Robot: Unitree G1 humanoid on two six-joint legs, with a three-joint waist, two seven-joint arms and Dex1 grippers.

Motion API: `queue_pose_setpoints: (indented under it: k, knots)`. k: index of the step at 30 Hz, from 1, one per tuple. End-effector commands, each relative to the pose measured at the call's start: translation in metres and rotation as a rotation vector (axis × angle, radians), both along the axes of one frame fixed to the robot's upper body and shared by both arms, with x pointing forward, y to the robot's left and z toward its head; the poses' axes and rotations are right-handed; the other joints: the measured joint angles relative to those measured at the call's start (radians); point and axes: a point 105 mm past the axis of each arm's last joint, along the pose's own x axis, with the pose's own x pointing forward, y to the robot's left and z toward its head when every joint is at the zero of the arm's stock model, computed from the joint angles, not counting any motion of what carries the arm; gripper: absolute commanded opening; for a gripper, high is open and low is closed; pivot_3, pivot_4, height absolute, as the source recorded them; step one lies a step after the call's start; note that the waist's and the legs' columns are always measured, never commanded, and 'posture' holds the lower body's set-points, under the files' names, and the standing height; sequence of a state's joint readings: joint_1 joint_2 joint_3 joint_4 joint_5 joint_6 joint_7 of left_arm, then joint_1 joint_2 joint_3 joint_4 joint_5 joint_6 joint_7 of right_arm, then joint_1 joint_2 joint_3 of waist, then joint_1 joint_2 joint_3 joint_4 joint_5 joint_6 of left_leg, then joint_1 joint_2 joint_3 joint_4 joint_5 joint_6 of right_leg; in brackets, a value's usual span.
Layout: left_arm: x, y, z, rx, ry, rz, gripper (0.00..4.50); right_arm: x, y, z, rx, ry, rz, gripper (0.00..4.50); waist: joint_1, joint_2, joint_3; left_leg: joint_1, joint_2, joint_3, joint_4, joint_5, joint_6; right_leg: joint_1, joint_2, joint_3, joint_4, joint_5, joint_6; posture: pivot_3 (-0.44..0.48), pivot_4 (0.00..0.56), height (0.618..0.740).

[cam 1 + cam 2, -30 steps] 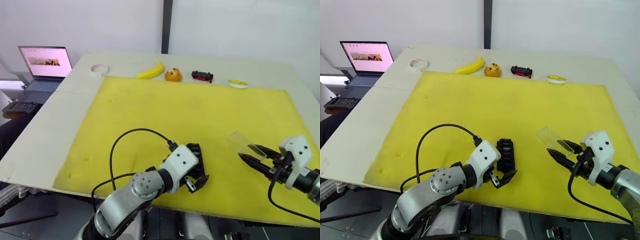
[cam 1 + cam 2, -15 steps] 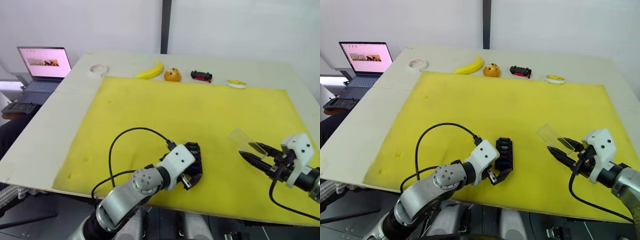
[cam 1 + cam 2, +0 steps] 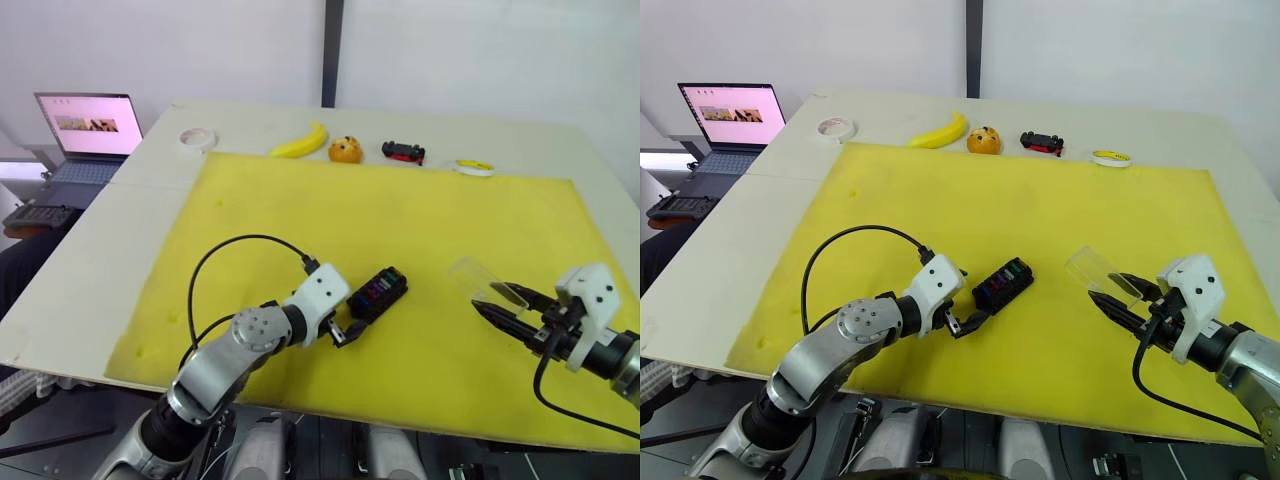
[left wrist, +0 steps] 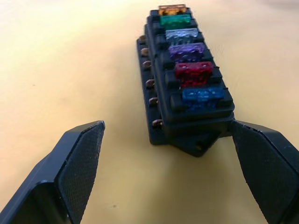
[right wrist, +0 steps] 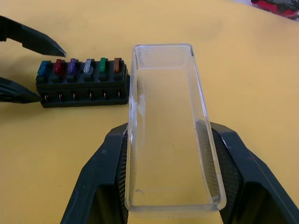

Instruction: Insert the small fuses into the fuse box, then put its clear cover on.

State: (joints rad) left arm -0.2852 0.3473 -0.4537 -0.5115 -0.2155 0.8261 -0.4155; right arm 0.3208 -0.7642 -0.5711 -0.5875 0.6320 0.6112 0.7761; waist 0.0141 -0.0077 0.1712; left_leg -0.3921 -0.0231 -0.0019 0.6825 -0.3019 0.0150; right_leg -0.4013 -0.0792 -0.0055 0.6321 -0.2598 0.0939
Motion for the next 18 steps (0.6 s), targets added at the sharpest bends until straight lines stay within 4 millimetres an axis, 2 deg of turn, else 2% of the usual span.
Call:
queue_pose_setpoints:
  k: [1, 13, 18]
  knots:
    - [-0.004, -0.003, 0.011, -0.049, -0.040, -0.029, 4.50, -0.001, 0.004, 0.007, -0.007, -0.034, 0.017, 1.73, 0.000, 0.000, 0.000, 0.000, 0.000, 0.000, 0.000, 0.000, 0.000, 0.000, 0.000, 0.000, 0.000, 0.000, 0.000, 0.000, 0.150, 0.740]
    - [-0.002, -0.015, 0.007, -0.098, -0.057, -0.118, 4.50, 0.002, 0.007, 0.007, -0.011, -0.035, 0.035, 1.73, 0.000, 0.000, 0.000, 0.000, 0.000, 0.000, 0.000, 0.000, 0.000, 0.000, -0.001, 0.000, 0.000, -0.001, -0.002, 0.000, 0.150, 0.740]
    - [0.011, -0.019, 0.000, -0.064, -0.064, -0.070, 4.50, 0.005, 0.011, 0.007, -0.005, -0.039, 0.046, 1.73, 0.001, 0.000, 0.000, 0.000, 0.000, 0.000, 0.000, 0.000, 0.000, 0.000, -0.001, 0.000, -0.001, 0.000, 0.000, 0.000, 0.150, 0.740]
